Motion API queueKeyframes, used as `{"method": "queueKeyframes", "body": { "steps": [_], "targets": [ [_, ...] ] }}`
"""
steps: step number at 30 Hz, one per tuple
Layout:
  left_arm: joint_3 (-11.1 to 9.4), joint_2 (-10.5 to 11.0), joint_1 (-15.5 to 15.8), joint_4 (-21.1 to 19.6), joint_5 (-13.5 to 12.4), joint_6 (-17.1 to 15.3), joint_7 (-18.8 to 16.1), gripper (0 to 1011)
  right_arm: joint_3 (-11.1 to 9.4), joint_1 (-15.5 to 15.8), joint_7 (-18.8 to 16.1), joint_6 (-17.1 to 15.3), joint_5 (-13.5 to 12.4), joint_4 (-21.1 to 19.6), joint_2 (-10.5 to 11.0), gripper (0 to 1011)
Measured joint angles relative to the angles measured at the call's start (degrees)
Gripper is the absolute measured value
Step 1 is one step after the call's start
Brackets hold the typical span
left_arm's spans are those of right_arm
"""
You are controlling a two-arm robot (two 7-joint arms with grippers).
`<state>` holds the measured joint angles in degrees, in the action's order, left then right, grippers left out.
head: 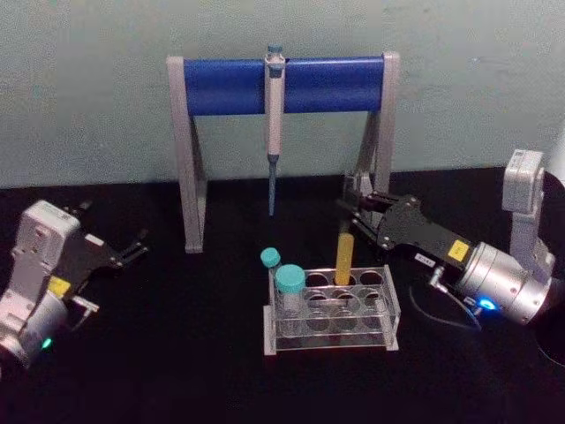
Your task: Pick up the test tube from the test tube rack, shake it, then place it back into the test tube rack.
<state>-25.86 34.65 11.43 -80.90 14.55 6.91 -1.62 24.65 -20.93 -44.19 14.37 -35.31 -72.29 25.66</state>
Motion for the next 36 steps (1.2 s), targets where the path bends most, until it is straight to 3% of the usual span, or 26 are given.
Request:
{"method": "queueKeyframes", "body": {
  "steps": [36],
  "targets": [
    [0.00,0.00,0.00,0.00,0.00,0.00,0.00,1001,2.13,-1.72,1.18,-2.72,3.92,4.83,-1.37,232]
  ]
}}
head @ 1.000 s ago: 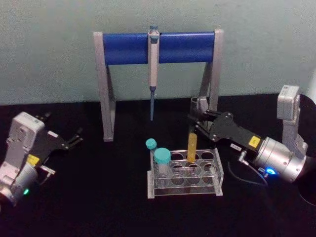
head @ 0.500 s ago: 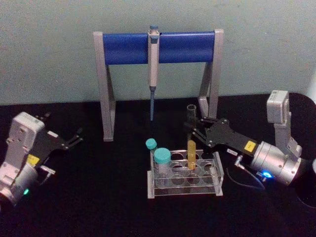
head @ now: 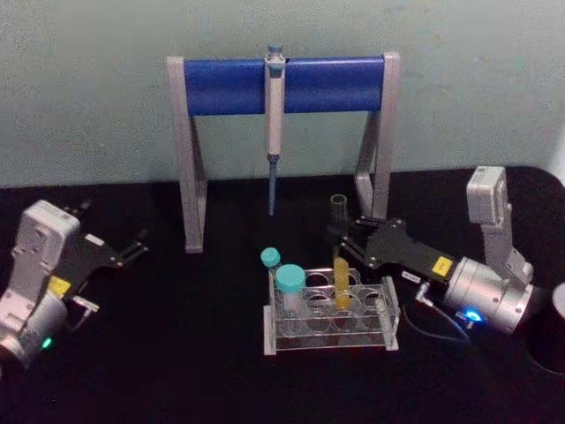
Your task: Pick up the test tube from the test tube rack, shake it, then place it back into the test tube rack.
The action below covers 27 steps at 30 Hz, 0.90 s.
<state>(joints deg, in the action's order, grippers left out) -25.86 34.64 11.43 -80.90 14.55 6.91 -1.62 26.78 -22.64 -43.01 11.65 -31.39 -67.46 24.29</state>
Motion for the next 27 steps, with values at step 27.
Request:
{"method": "queueKeyframes", "body": {
  "steps": [27],
  "targets": [
    [0.00,0.00,0.00,0.00,0.00,0.00,0.00,1001,0.24,-0.01,0.61,-0.58,0.80,-0.06,-0.07,232]
  ]
}}
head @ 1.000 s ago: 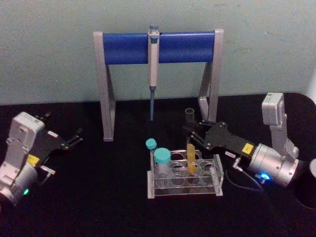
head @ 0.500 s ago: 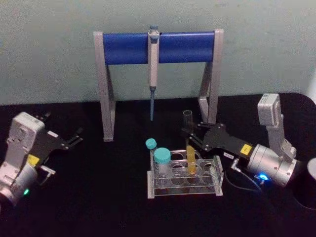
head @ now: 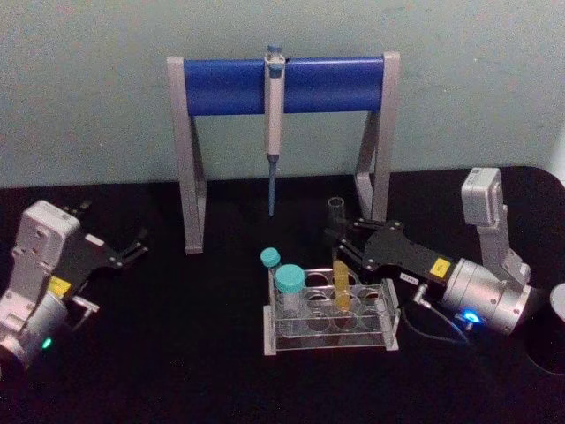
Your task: Pick up the test tube from the test tube rack, shake it, then place it back into the test tube rack.
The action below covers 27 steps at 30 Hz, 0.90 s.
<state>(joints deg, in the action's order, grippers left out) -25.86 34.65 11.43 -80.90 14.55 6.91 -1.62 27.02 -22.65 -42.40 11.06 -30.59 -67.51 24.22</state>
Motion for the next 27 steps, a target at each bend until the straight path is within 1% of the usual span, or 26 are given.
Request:
{"method": "queueKeyframes", "body": {
  "steps": [3,4,5,6,7,8,9,10,11,12,14,15,18,19,21,22,24,27],
  "targets": [
    [0.00,0.00,0.00,0.00,0.00,0.00,0.00,1001,-0.01,0.01,-0.01,0.02,-0.03,0.00,0.00,234],
    [0.00,0.00,0.00,0.00,0.00,0.00,0.00,1001,-0.02,0.01,-0.02,0.03,-0.05,0.01,0.00,270],
    [0.00,0.00,0.00,0.00,0.00,0.00,0.00,1001,-0.02,0.01,-0.02,0.03,-0.05,0.01,0.00,270],
    [0.00,0.00,0.00,0.00,0.00,0.00,0.00,1001,-0.03,0.02,-0.02,0.04,-0.06,0.01,0.00,322],
    [0.00,0.00,0.00,0.00,0.00,0.00,0.00,1001,-0.03,0.02,-0.03,0.05,-0.07,0.00,0.00,343],
    [0.00,0.00,0.00,0.00,0.00,0.00,0.00,1001,-0.04,0.02,-0.03,0.06,-0.08,0.01,0.00,402],
    [0.00,0.00,0.00,0.00,0.00,0.00,0.00,1001,-0.05,0.02,-0.04,0.06,-0.08,0.00,0.00,402],
    [0.00,0.00,0.00,0.00,0.00,0.00,0.00,1001,-0.05,0.02,-0.04,0.07,-0.09,0.00,0.00,443],
    [0.00,0.00,0.00,0.00,0.00,0.00,0.00,1001,-0.06,0.02,-0.04,0.07,-0.09,0.00,0.00,463],
    [0.00,0.00,0.00,0.00,0.00,0.00,0.00,1001,-0.06,0.02,-0.05,0.08,-0.10,0.01,0.00,524],
    [0.00,0.00,0.00,0.00,0.00,0.00,0.00,1001,-0.07,0.02,-0.06,0.08,-0.12,0.01,0.00,561],
    [0.00,0.00,0.00,0.00,0.00,0.00,0.00,1001,-0.08,0.02,-0.06,0.09,-0.13,0.01,0.00,620],
    [0.00,0.00,0.00,0.00,0.00,0.00,0.00,1001,-0.08,0.02,-0.07,0.09,-0.15,0.01,0.00,675],
    [0.00,0.00,0.00,0.00,0.00,0.00,0.00,1001,-0.08,0.02,-0.08,0.09,-0.15,0.01,0.00,742],
    [0.00,0.00,0.00,0.00,0.00,0.00,0.00,1001,-0.08,0.02,-0.08,0.09,-0.16,0.01,0.00,784],
    [0.00,0.00,0.00,0.00,0.00,0.00,0.00,1002,-0.08,0.02,-0.09,0.09,-0.16,0.01,0.00,840],
    [0.00,0.00,0.00,0.00,0.00,0.00,0.00,1001,-0.08,0.02,-0.09,0.09,-0.16,0.01,0.00,875],
    [0.00,0.00,0.00,0.00,0.00,0.00,0.00,1001,-0.08,0.02,-0.10,0.09,-0.16,0.01,0.00,953]
  ]
}}
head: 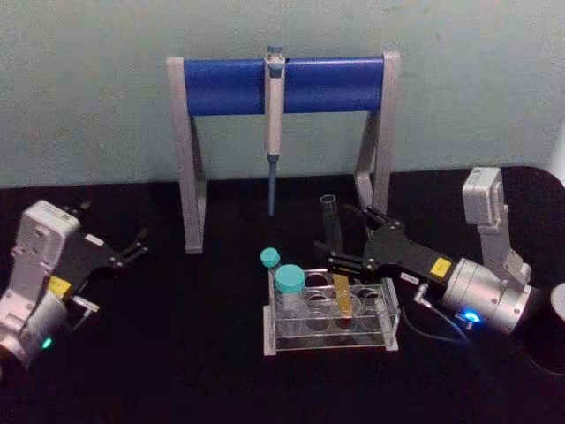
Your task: Pick up the test tube from the test tube rack, shake it, then place it back into the test tube rack.
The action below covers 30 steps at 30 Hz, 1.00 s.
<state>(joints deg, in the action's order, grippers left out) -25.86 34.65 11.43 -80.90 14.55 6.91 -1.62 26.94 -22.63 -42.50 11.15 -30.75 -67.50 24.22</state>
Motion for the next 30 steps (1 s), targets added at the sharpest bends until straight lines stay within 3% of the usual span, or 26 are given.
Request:
{"method": "queueKeyframes", "body": {
  "steps": [2,12,19,21,24,29,30],
  "targets": [
    [0.00,0.00,0.01,0.00,0.00,0.00,0.00,1001,0.00,0.00,0.00,0.00,0.00,0.00,0.00,1000],
    [0.00,0.00,0.01,0.00,0.00,0.00,0.00,1001,-0.83,1.31,1.19,1.77,0.79,-2.77,0.64,1000],
    [0.00,0.00,0.00,0.00,0.00,0.00,0.00,1001,-4.68,4.73,5.15,6.65,0.79,-8.34,0.81,1000],
    [0.00,0.00,0.00,0.00,0.00,0.00,0.00,1001,-6.38,6.19,7.79,8.08,1.32,-10.51,0.56,1000],
    [0.00,0.00,0.00,0.00,0.00,0.00,0.00,1001,-8.24,8.13,13.41,8.51,4.49,-13.33,0.48,1000],
    [0.00,0.00,0.00,0.00,0.00,0.00,0.00,1001,-10.93,11.43,23.99,5.63,10.68,-16.71,-0.11,1000],
    [0.00,0.00,0.00,0.00,0.00,0.00,0.00,1001,-10.93,11.43,23.99,5.63,10.68,-16.71,-0.11,1000]
  ]
}}
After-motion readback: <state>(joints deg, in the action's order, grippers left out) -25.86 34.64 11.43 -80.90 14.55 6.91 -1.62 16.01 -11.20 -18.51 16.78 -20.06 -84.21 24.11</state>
